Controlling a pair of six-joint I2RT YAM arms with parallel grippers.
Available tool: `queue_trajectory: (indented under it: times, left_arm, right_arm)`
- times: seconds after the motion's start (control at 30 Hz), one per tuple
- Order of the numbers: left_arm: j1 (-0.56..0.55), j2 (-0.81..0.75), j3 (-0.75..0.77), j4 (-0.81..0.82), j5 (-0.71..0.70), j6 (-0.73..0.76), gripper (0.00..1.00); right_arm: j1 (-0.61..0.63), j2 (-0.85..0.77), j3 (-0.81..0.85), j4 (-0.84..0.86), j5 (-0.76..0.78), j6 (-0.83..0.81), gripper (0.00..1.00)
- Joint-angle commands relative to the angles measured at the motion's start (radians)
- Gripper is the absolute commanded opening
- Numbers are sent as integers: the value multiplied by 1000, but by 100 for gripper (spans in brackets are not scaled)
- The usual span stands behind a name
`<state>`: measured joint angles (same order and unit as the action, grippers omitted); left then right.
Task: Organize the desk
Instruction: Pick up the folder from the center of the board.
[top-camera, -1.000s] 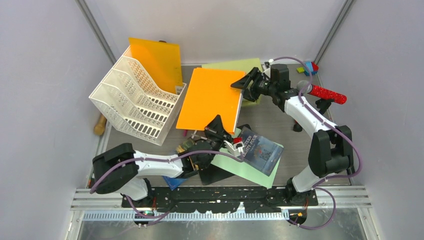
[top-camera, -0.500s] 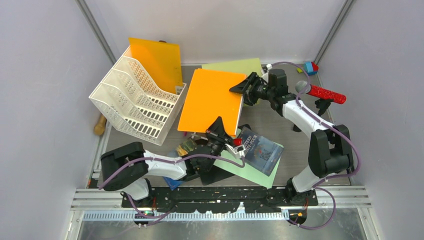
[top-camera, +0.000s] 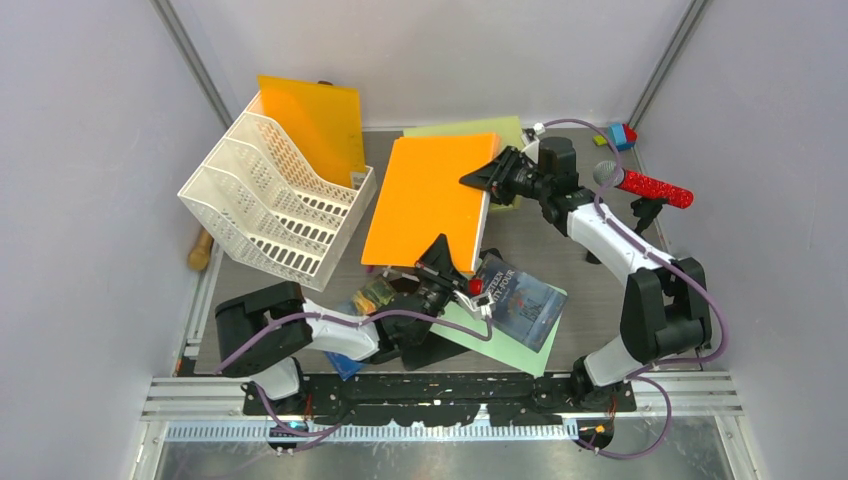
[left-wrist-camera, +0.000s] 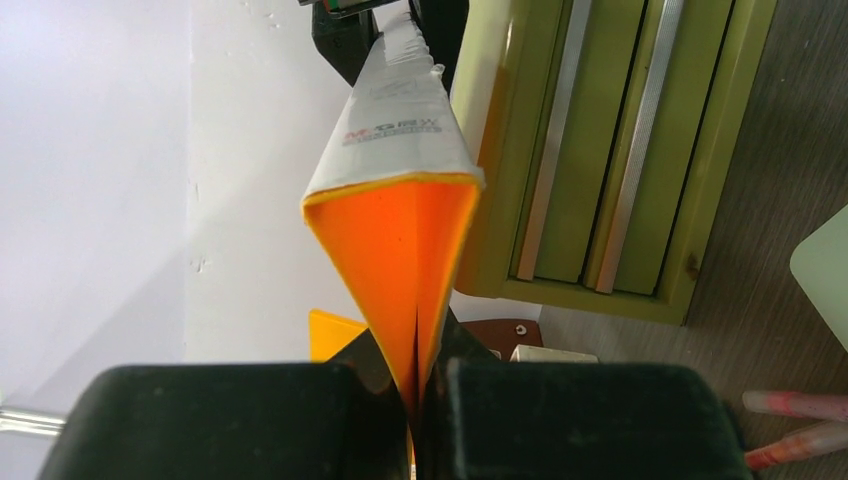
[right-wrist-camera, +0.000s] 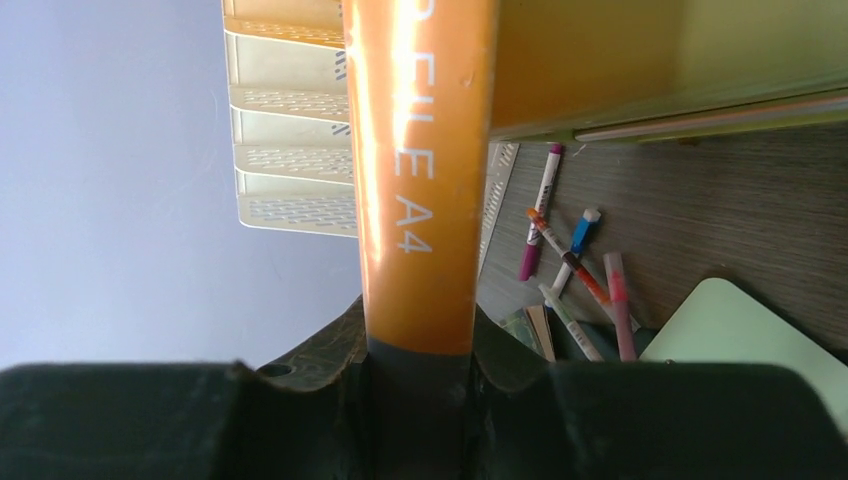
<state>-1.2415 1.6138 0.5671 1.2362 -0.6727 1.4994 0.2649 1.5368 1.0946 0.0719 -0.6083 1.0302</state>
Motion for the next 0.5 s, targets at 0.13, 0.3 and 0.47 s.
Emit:
queue_trajectory:
  times: [0.13, 0.3, 0.47]
  left_arm:
    - [-7, -70, -3, 165, -10, 24, 11]
    - [-7, -92, 0, 164, -26, 39, 60]
    - [-6, -69, -3, 170, -86, 85, 99]
  right_arm:
    - [4, -65, 99, -37, -24, -103, 0]
    - [2, -61, 191, -114, -27, -184, 0]
    - [4, -51, 320, -257, -18, -338, 0]
